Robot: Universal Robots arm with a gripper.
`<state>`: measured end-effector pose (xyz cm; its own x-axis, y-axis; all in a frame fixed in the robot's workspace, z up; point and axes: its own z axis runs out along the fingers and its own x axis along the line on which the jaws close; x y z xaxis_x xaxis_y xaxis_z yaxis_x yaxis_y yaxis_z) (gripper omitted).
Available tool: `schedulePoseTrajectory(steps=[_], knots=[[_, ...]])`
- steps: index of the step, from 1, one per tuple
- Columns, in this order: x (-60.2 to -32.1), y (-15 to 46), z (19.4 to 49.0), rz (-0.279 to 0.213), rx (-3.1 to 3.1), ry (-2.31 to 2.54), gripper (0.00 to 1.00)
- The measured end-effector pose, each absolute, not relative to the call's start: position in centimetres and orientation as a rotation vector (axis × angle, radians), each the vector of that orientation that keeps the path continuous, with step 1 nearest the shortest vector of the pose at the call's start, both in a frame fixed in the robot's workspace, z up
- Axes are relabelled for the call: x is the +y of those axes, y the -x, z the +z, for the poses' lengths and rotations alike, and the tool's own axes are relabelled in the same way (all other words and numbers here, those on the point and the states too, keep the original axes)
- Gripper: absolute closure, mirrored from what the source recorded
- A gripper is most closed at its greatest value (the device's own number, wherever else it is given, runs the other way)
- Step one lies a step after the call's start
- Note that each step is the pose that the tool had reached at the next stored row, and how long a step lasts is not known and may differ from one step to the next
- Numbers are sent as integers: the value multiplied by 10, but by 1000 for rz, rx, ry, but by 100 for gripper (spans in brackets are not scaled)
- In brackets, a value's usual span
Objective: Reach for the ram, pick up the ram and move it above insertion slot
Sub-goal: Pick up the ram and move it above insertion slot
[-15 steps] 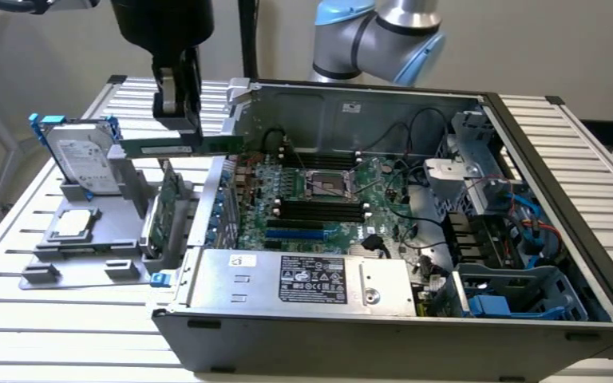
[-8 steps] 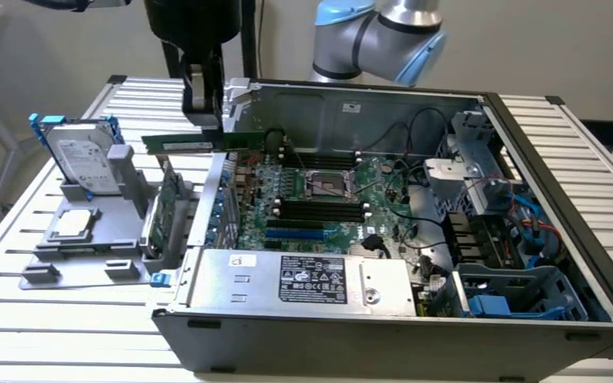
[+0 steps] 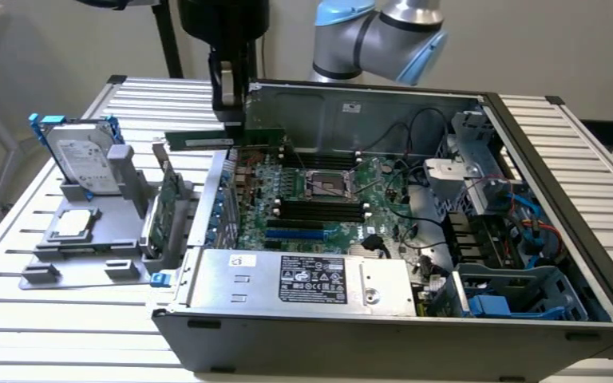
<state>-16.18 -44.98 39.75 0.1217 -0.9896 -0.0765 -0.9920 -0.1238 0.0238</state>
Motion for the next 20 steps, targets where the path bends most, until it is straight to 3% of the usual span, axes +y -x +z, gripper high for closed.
schedulePoseTrajectory(steps=[20], knots=[[-431,93,398,120,2055,2326,88]])
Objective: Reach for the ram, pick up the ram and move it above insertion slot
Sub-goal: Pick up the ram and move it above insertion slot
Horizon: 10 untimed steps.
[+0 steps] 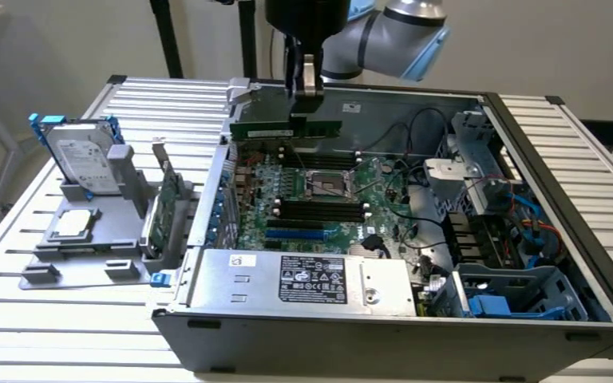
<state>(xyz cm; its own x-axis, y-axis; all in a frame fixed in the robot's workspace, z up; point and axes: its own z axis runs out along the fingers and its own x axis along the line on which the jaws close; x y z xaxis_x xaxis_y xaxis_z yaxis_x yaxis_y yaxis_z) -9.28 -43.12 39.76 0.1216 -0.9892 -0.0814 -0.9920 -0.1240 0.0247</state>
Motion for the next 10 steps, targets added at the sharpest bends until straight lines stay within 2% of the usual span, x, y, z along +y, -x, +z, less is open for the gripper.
schedulePoseTrajectory(steps=[10], knots=[[-422,70,396,121,2069,2313,88]])
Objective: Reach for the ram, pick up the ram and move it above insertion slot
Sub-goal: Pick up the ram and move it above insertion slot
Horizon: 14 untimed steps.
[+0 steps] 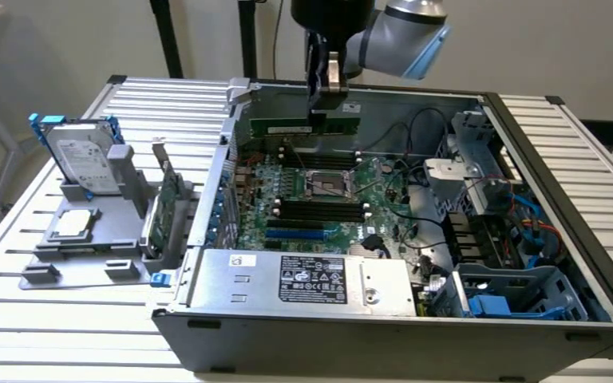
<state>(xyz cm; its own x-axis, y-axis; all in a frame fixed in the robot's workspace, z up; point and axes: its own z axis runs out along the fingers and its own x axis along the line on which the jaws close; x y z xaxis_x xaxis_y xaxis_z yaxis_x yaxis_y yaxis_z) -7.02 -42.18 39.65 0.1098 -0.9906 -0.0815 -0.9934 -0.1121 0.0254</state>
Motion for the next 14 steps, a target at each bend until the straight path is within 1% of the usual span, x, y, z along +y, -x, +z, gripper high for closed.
schedulePoseTrajectory(steps=[14], knots=[[-418,64,392,117,2198,2185,88]])
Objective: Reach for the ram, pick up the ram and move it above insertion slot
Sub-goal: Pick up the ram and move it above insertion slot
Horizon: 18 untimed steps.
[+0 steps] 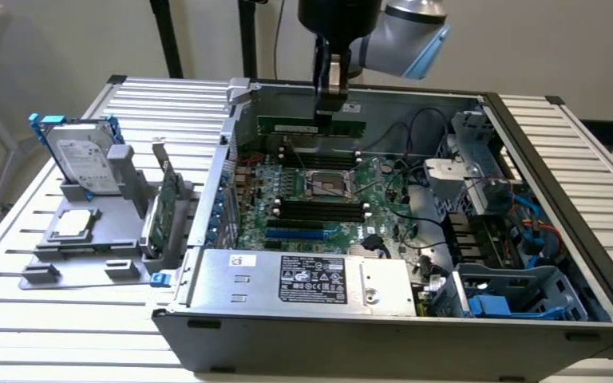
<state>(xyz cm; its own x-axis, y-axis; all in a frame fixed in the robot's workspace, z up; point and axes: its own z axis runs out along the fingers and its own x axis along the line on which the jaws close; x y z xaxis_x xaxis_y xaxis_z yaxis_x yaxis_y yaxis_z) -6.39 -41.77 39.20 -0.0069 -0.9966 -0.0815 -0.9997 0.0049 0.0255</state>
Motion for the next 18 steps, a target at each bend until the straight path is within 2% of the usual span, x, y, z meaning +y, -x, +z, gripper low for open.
schedulePoseTrajectory(steps=[10,18], knots=[[-407,63,388,116,2237,2143,88],[-381,60,386,116,2238,2143,88]])
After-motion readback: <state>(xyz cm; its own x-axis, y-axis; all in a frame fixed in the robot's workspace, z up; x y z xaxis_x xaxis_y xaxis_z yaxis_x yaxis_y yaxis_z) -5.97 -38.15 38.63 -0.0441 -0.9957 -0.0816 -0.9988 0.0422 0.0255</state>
